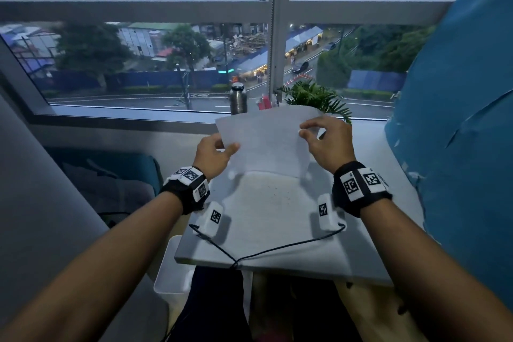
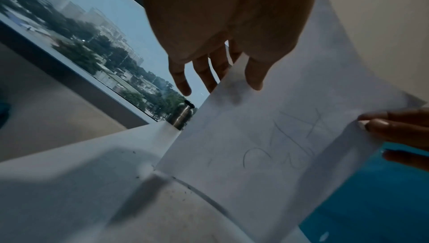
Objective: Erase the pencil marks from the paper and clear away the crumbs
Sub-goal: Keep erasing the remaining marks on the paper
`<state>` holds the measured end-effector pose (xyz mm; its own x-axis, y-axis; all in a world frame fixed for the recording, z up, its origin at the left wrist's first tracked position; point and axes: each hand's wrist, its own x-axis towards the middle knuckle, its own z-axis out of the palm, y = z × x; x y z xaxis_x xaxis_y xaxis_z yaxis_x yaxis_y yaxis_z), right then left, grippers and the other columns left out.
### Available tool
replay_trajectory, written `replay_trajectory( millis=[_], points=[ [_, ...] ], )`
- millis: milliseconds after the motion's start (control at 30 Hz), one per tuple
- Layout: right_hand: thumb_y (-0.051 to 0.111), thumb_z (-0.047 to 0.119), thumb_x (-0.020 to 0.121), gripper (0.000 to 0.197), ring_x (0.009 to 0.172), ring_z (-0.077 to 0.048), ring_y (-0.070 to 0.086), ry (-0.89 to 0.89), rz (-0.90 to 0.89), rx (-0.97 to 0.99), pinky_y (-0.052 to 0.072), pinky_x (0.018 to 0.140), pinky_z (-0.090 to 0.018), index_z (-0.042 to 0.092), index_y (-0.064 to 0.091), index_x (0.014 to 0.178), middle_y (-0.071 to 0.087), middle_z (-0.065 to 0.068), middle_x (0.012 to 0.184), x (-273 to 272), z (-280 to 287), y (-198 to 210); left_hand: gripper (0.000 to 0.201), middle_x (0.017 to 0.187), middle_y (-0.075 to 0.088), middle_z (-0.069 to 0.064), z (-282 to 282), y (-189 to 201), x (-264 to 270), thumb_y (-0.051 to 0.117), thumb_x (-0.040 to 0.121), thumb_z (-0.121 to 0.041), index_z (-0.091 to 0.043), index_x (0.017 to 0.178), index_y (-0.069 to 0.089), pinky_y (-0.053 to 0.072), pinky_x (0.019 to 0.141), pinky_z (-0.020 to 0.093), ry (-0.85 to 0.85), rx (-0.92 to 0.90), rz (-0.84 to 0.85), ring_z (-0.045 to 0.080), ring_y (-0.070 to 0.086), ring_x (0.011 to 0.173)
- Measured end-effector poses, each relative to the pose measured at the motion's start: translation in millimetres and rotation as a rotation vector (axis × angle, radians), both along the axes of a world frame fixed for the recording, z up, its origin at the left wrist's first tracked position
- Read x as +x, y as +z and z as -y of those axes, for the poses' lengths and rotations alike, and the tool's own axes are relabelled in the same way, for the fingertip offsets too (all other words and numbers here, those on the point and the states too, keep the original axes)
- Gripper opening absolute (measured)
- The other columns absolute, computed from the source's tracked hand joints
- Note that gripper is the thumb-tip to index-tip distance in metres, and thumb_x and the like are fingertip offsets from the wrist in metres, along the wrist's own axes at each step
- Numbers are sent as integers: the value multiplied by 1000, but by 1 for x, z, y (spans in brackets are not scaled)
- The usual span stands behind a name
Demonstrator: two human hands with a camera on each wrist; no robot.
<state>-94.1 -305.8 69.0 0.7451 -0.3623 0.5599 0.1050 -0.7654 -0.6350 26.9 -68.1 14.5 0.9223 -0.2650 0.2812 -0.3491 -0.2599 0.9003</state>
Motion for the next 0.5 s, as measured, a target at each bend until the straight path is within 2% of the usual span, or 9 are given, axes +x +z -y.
replay_trajectory(
  millis=[67, 200, 267, 333, 400, 467, 500],
  points=[
    [74, 19, 82, 12, 89, -15, 65, 3, 61, -7, 54, 84, -39, 14, 77, 93, 75, 0, 96, 3, 0, 12, 14, 96, 74, 1, 0, 10, 5, 74, 87, -18, -12, 99, 75, 56, 88, 37, 45, -47, 2, 14, 70, 88],
    [74, 23, 81, 13, 87, -15, 66, 30, 177, -1, 55, 80, -38, 19, 77, 92, 74, 4, 93, 5, 2, 30, 18, 96, 74, 3, 1, 38, 4, 75, 85, -14, -7, 102, 73, 54, 75, 19, -4, -217, 11, 4, 70, 81],
    [74, 23, 81, 12, 86, -16, 65, 74, 180, 8, 54, 77, -36, 19, 77, 92, 74, 4, 92, 7, 2, 32, 22, 100, 74, 3, 1, 37, 5, 78, 84, -18, -9, 103, 73, 56, 76, 22, -54, -148, -18, 8, 71, 86],
    [74, 22, 81, 11, 87, -18, 64, 87, 196, 20, 54, 75, -37, 19, 77, 91, 73, 3, 93, 8, 2, 32, 22, 102, 74, 4, 0, 26, 5, 79, 82, -24, -16, 102, 73, 57, 80, 31, -72, -41, -20, 15, 71, 93],
    [74, 21, 81, 11, 99, -21, 60, 51, 212, 4, 52, 82, -36, 19, 77, 91, 70, 0, 103, 9, 3, 30, 16, 91, 74, 5, -2, 16, 4, 79, 82, -28, -15, 89, 73, 55, 75, 34, -21, -7, -31, 19, 69, 83],
    [72, 21, 81, 9, 116, -24, 51, -3, 201, -36, 41, 96, -29, 18, 76, 89, 62, -3, 123, 7, 2, 26, 31, 73, 65, 5, -3, 9, 0, 77, 83, -32, -4, 72, 68, 46, 63, 31, 54, -31, -73, 16, 57, 66],
    [71, 20, 81, 7, 121, -24, 46, -21, 203, -60, 35, 100, -27, 17, 75, 87, 57, -4, 129, 5, 0, 22, 34, 70, 60, 6, -3, 7, -3, 76, 85, -30, 0, 71, 67, 43, 61, 29, 90, -55, -108, 16, 53, 64]
  ],
)
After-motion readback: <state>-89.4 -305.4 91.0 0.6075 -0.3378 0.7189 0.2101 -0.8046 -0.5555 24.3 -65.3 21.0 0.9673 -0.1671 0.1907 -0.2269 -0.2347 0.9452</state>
